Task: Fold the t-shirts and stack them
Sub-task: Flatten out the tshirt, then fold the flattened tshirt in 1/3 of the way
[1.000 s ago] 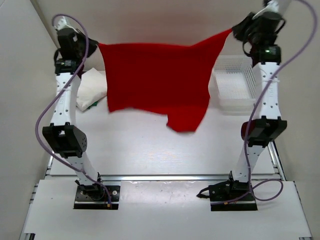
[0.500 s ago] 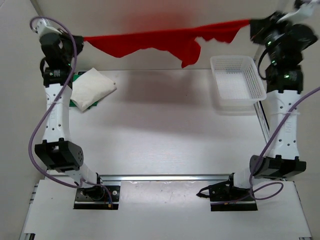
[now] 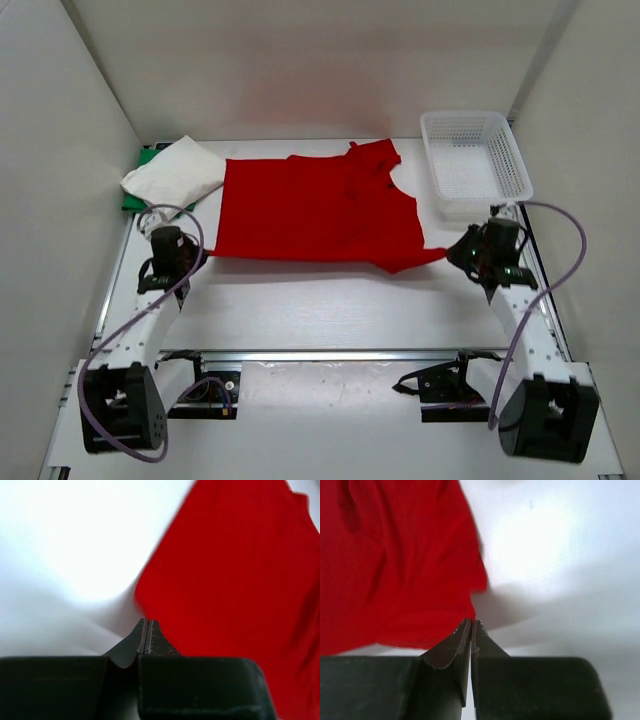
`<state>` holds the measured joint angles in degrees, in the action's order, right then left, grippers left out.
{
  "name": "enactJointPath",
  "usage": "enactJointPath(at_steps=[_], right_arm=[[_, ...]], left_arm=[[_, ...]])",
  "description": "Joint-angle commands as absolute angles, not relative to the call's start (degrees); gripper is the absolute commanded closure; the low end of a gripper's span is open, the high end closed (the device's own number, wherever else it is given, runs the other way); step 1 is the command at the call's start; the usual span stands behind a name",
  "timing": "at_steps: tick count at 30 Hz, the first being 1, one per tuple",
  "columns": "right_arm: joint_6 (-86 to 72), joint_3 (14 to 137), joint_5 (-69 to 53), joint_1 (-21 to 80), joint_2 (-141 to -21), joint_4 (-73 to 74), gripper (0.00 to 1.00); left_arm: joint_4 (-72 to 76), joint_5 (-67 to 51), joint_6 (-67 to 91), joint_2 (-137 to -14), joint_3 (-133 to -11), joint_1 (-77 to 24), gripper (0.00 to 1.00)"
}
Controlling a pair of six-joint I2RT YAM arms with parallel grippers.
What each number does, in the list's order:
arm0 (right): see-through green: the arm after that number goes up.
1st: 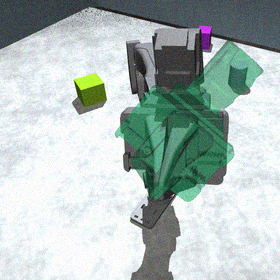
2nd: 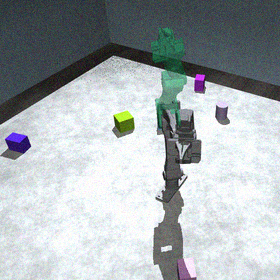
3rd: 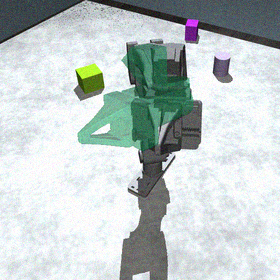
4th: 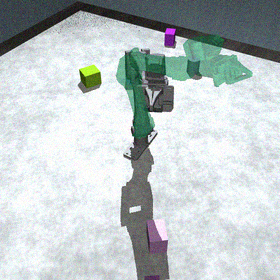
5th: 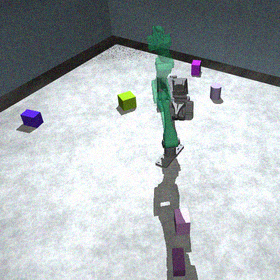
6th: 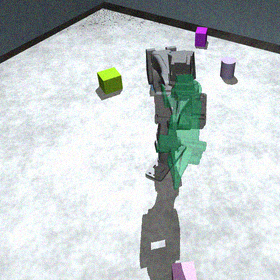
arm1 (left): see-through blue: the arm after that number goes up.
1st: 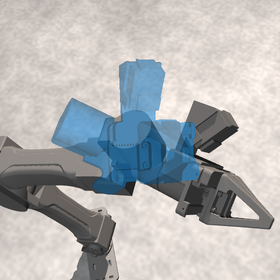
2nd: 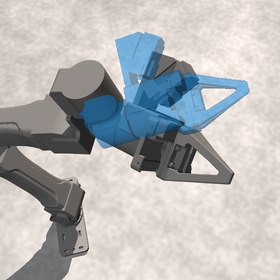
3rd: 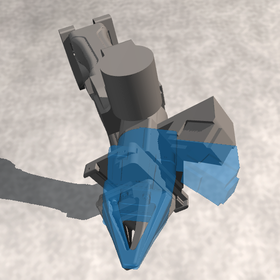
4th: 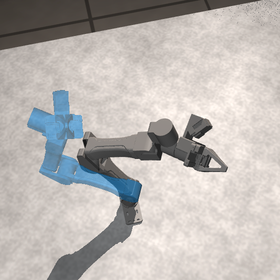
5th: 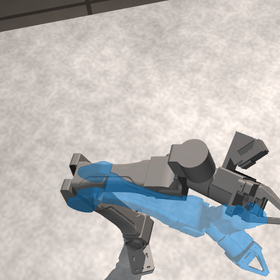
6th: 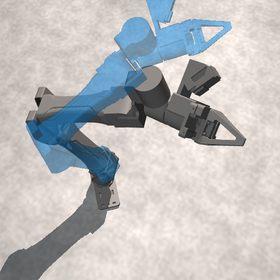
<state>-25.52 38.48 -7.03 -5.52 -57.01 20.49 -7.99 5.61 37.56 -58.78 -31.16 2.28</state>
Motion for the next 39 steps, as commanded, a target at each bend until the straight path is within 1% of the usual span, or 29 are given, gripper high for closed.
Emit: enactJointPath(at_steps=[1, 2, 4, 7, 10, 13, 15, 17, 19, 22, 25, 26, 30, 31, 36, 39], right_arm=[[-30.14, 28.68, -18.36, -8.96, -45.83, 20.64, 1.00], [-30.76, 26.48, -18.80, -8.70, -43.96, 23.35, 1.00], [-31.99, 25.05, -18.81, -4.25, -38.26, 27.58, 1.00], [-34.18, 25.48, -18.98, -0.36, -32.54, 34.53, 1.00], [-35.77, 27.42, -16.88, 3.68, -28.84, 43.66, 1.00], [-40.06, 26.11, -10.04, 8.51, -21.91, 44.04, 1.00], [-40.95, 25.41, -7.75, 10.98, -20.83, 41.76, 1.00], [-40.61, 25.84, -8.61, 12.30, -26.94, 38.51, 1.00], [-38.42, 27.15, -9.75, 11.34, -33.09, 32.20, 1.00], [-34.02, 30.49, -11.60, 7.05, -43.55, 24.20, 1.00], [-32.43, 35.49, -17.20, 0.64, -54.97, 17.16, 1.00], [-32.00, 37.77, -16.88, 0.09, -58.59, 15.40, 1.00], [-31.99, 46.30, -14.16, 1.31, -71.68, 11.70, 1.00], [-32.34, 48.49, -14.67, 0.97, -72.85, 10.73, 1.00], [-33.14, 56.84, -15.90, 0.26, -85.05, 6.95, 1.00], [-31.65, 63.43, -15.65, 0.09, -91.56, 8.43, 1.00]], left_arm=[[-7.37, -2.26, 39.64, -49.77, -24.37, 7.02, 1.00], [-8.17, -4.55, 39.29, -48.18, -23.56, 8.86, 1.00], [-10.97, -8.41, 37.89, -46.42, -21.98, 10.80, 1.00], [-16.59, -7.65, 33.93, -44.48, -24.25, 11.60, 1.00], [-18.98, -7.38, 32.52, -42.37, -24.87, 9.15, 1.00], [-17.33, -9.40, 33.49, -42.36, -23.47, 9.14, 1.00], [-15.48, -10.80, 34.53, -43.24, -22.42, 9.93, 1.00], [-12.76, -12.03, 36.21, -46.13, -23.99, 10.98, 1.00], [-10.82, -11.61, 38.31, -48.67, -25.48, 10.81, 1.00], [-6.70, -10.73, 41.30, -54.39, -28.29, 10.64, 1.00], [-4.14, -8.71, 42.63, -62.65, -32.94, 9.67, 1.00], [-4.04, -7.40, 42.37, -66.15, -35.31, 8.71, 1.00], [-2.55, -7.12, 43.33, -76.79, -42.43, 8.70, 1.00], [-2.11, -6.42, 43.42, -78.82, -43.23, 8.53, 1.00], [-2.63, -5.19, 42.37, -86.99, -51.22, 9.31, 1.00], [-2.64, -5.36, 42.01, -90.87, -53.96, 8.79, 1.00]])
